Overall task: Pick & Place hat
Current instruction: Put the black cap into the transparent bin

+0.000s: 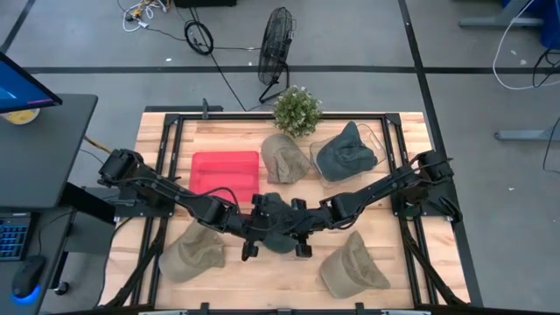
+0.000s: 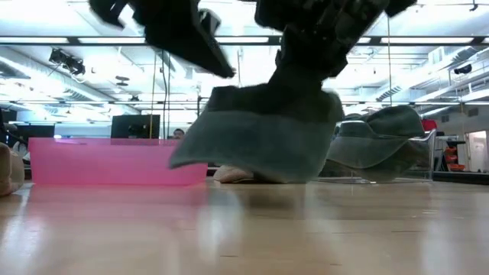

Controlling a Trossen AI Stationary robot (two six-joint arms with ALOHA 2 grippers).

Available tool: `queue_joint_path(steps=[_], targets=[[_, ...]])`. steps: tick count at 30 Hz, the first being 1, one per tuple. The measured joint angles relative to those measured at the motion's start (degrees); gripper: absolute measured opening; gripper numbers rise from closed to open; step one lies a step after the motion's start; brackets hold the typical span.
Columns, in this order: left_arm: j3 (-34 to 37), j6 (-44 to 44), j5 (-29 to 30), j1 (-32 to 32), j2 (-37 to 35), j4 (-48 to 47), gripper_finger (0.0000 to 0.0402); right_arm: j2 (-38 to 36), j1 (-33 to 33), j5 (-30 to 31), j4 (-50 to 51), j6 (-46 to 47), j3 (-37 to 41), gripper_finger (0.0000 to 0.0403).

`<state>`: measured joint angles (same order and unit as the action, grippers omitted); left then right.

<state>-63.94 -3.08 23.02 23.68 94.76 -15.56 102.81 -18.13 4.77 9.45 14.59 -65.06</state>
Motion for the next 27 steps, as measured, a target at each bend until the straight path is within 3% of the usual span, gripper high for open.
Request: queue_joint_path(steps=[4, 9, 12, 18, 27], targets=[[-5.19, -0.21, 5.51, 1.28, 0.0, -4.29, 0.014, -4.18, 0.09, 9.58, 10.8, -0.05, -3.79, 0.0009], [-9.99, 4.69, 6.26, 1.23, -0.02, -7.92, 0.0156, -9.86, 0.19, 28.14, 34.14, 2.3, -11.33, 0.001], [-13.03, 8.26, 6.92, 1.23, -0.02, -10.82, 0.0158, -13.42, 0.92, 34.71, 46.23, 7.79, -14.22, 0.001], [-20.49, 10.09, 9.22, 1.08, -0.04, -22.91, 0.0147, -19.54, 4.15, 35.83, 59.54, 21.11, -12.33, 0.001], [-25.33, 12.95, 13.01, -1.94, -5.37, -37.96, 0.0142, -21.77, 9.26, 35.85, 58.06, 21.32, -2.01, 0.001]])
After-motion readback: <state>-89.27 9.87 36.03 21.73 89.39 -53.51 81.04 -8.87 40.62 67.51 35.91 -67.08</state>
